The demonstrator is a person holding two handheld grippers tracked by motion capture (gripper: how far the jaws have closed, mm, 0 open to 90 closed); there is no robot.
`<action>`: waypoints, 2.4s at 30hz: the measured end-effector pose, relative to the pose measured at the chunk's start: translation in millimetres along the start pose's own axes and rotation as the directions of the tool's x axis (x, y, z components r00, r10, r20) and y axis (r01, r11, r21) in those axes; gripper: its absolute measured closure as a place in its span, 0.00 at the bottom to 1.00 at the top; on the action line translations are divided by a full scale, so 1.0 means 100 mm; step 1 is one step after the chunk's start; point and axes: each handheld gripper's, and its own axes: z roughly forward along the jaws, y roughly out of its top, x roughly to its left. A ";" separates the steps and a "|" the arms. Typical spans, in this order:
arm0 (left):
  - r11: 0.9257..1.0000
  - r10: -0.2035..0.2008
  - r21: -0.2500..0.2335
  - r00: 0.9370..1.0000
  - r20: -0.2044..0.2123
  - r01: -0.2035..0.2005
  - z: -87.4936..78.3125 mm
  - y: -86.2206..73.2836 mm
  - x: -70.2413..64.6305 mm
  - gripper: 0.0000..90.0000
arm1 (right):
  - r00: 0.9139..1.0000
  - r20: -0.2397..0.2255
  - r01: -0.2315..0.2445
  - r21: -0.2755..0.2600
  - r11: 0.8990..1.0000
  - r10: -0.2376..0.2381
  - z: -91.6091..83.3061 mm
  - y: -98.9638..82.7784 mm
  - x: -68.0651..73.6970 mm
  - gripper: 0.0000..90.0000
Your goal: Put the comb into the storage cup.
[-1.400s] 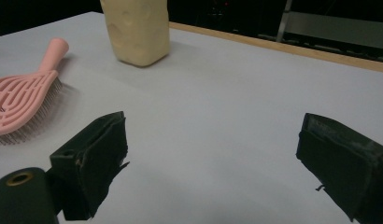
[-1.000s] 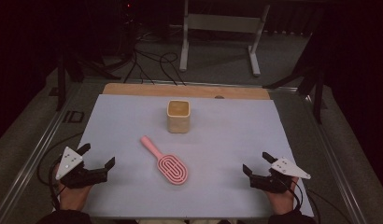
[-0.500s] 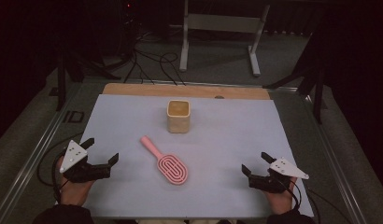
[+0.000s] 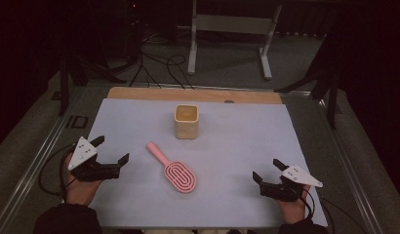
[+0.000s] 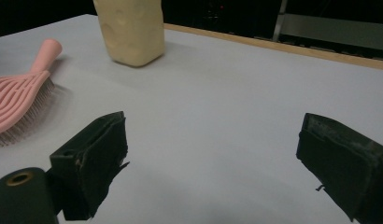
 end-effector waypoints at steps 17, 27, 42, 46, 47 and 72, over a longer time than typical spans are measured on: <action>1.000 0.025 0.017 0.999 0.025 -0.026 0.23 0.14 -0.01 0.01 | 1.000 -0.002 -0.002 0.006 1.000 0.002 0.01 0.00 0.01 0.09; 0.999 0.027 0.043 0.999 0.026 -0.028 0.37 0.19 0.02 0.01 | 1.000 -0.005 -0.005 0.007 1.000 0.005 0.01 0.00 0.01 0.09; 0.996 0.038 0.077 0.999 0.035 -0.041 0.54 0.26 0.04 0.01 | 1.000 -0.009 -0.002 0.007 1.000 0.002 0.02 0.00 0.01 0.09; 0.995 0.044 0.089 0.998 0.037 -0.047 0.59 0.27 0.03 0.01 | 1.000 -0.010 -0.004 0.009 1.000 0.004 0.02 0.00 0.01 0.09; 0.994 0.048 0.099 0.998 0.040 -0.052 0.61 0.27 0.03 0.01 | 1.000 -0.010 -0.003 0.008 1.000 0.003 0.02 0.00 0.01 0.09; 0.977 0.076 0.197 0.995 0.065 -0.087 0.90 0.24 0.00 0.01 | 1.000 -0.013 0.000 0.016 1.000 0.000 0.03 -0.01 0.01 0.09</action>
